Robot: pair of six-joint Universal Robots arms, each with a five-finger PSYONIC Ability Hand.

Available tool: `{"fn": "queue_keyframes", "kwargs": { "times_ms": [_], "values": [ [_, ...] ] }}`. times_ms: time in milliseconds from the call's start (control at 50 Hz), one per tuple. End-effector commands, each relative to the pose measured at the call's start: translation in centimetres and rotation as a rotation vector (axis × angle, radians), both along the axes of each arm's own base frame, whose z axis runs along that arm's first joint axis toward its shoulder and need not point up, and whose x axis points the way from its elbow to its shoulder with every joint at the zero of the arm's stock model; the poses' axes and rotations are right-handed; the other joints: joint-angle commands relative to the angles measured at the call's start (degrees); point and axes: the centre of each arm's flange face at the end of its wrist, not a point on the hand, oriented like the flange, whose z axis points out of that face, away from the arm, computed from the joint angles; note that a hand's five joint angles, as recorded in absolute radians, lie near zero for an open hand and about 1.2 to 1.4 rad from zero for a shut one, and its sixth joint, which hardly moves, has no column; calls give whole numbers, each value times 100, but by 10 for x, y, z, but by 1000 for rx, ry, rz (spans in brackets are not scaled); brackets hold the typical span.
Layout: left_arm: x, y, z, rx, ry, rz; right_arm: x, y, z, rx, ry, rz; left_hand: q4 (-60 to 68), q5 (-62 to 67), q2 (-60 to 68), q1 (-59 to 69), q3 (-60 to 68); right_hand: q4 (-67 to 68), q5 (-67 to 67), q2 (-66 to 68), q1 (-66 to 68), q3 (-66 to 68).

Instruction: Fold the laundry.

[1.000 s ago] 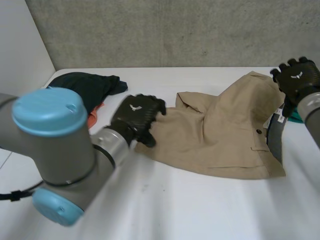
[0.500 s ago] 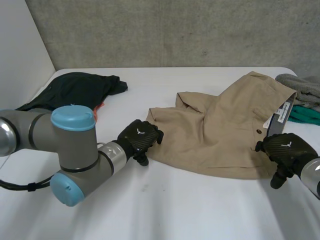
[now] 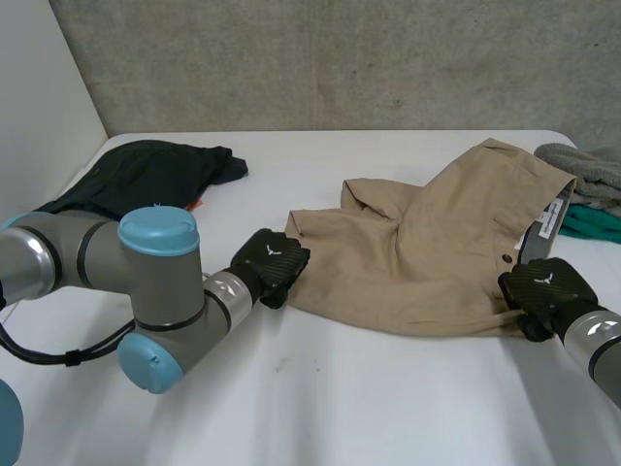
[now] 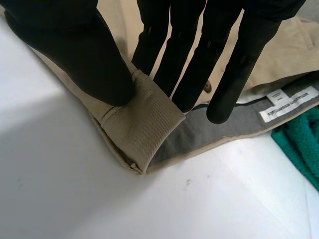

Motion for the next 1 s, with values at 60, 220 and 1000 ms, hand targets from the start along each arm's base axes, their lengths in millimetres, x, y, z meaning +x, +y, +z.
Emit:
{"fn": "queue_keyframes", "kwargs": {
  "times_ms": [60,220,1000],
  "values": [
    [1,0,18,-37,18,26,1,-3,23,-75,0,-5,1145,1328,1158,1346,1188,1157,1324,1259,1882,1229],
    [2,7,13,-13,0,18,3,-1,34,-109,-13,-3,-2940,-2757,-2927,-2739,-2897,1157,1324,1259,1882,1229],
    [-5,-16,76,-184,106,76,30,-8,108,-336,-63,68,1145,1328,1158,1346,1188,1157,1324,1259,1882,1229]
  ]
}}
